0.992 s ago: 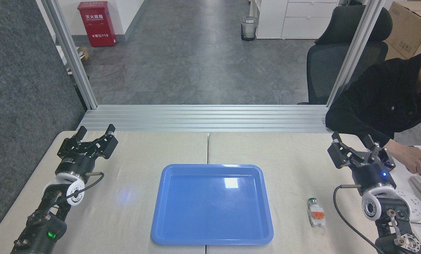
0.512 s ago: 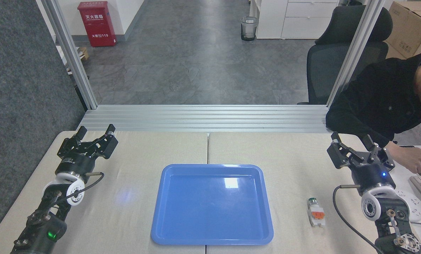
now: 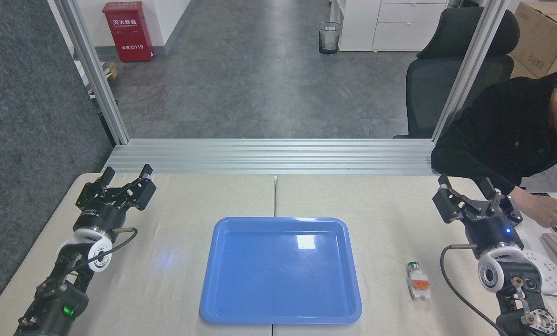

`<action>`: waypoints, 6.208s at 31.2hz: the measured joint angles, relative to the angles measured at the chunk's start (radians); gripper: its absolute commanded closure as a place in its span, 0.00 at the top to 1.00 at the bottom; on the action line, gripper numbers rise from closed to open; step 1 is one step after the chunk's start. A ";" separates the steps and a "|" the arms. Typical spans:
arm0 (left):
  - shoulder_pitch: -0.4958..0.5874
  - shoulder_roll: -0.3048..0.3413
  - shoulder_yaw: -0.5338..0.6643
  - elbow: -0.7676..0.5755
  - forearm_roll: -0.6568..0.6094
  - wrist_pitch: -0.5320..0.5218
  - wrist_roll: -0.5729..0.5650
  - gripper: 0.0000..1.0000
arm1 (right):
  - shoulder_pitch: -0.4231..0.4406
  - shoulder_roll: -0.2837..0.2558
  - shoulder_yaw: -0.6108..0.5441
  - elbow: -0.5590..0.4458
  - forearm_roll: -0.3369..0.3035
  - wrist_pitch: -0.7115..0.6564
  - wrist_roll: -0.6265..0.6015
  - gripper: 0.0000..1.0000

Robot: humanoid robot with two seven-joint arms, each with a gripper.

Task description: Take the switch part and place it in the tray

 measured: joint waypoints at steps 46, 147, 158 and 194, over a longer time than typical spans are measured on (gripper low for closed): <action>0.000 0.000 0.000 0.000 0.000 0.000 0.000 1.00 | 0.002 0.002 0.007 0.000 0.008 0.000 -0.005 1.00; 0.000 0.000 0.000 0.000 0.000 0.000 0.000 1.00 | 0.103 0.255 0.394 -0.003 0.228 0.032 0.281 0.37; 0.001 0.000 0.000 0.000 0.000 0.000 0.000 1.00 | 0.095 0.290 0.408 0.007 0.151 0.044 0.131 1.00; 0.001 0.000 0.000 0.000 0.000 0.000 0.000 1.00 | -0.096 -0.058 0.188 0.088 0.015 0.120 -0.028 1.00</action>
